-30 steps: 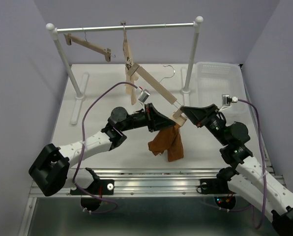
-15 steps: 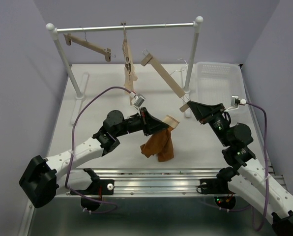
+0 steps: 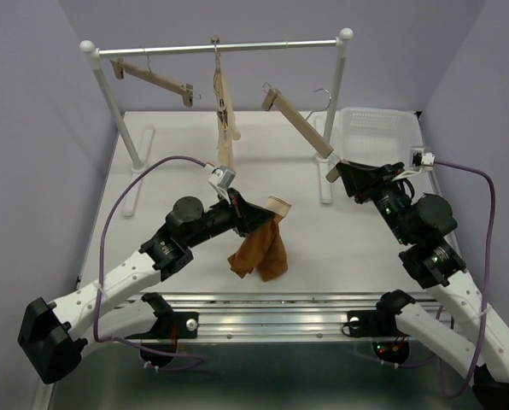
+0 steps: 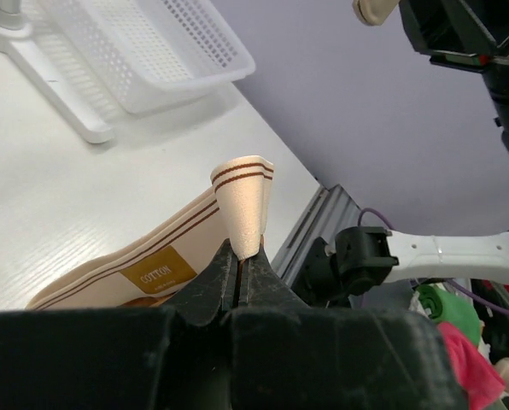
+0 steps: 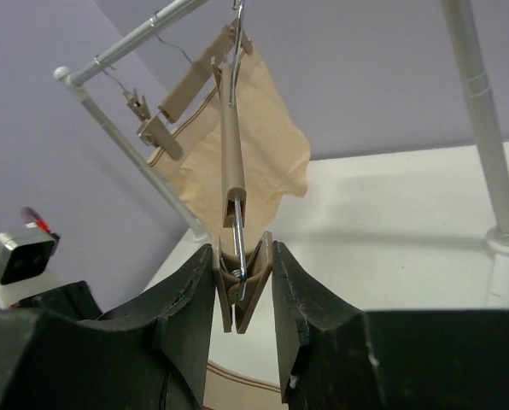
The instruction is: Remove the underwear clipped to the hanger
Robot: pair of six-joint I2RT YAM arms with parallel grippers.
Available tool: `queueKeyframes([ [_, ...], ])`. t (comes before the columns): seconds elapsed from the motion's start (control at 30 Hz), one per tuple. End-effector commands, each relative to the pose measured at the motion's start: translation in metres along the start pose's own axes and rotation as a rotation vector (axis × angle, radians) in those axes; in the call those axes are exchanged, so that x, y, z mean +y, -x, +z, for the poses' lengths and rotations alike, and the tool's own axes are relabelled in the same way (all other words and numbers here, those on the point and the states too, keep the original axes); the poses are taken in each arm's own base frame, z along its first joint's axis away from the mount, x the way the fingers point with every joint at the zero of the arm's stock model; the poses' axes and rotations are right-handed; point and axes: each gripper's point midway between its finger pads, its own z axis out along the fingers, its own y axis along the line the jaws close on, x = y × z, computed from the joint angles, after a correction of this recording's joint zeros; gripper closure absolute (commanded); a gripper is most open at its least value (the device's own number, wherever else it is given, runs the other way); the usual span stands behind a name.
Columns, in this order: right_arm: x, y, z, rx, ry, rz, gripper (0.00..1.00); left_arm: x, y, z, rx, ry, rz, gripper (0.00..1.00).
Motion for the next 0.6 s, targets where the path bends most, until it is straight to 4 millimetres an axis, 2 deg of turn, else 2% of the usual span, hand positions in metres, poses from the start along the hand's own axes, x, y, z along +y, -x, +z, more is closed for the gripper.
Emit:
queueKeyframes([
  [0.0,-0.012,0.026,0.014,-0.036,-0.097,-0.162,0.99,-0.002,0.032,-0.011,-0.102,0.069,0.068,1.0],
  [0.17,-0.018,0.04,0.029,-0.056,-0.151,-0.239,0.99,0.0,0.043,-0.021,-0.139,0.113,0.083,1.0],
  [0.23,-0.016,0.047,0.04,-0.08,-0.152,-0.259,0.99,0.001,0.047,-0.025,-0.157,0.132,0.08,1.0],
  [0.27,-0.019,0.044,0.048,-0.072,-0.162,-0.273,0.99,0.0,0.049,-0.026,-0.161,0.133,0.082,1.0],
  [0.4,-0.01,0.065,0.063,-0.157,-0.146,-0.296,0.99,0.001,0.052,-0.03,-0.181,0.145,0.088,1.0],
  [0.43,-0.011,0.062,0.07,-0.148,-0.145,-0.304,0.99,0.001,0.054,-0.032,-0.193,0.151,0.087,1.0],
  [0.5,-0.003,0.073,0.076,-0.179,-0.125,-0.315,0.99,0.004,0.055,-0.033,-0.197,0.167,0.088,1.0],
  [0.57,0.0,0.074,0.082,-0.186,-0.114,-0.323,0.99,0.004,0.056,-0.035,-0.202,0.17,0.09,1.0],
])
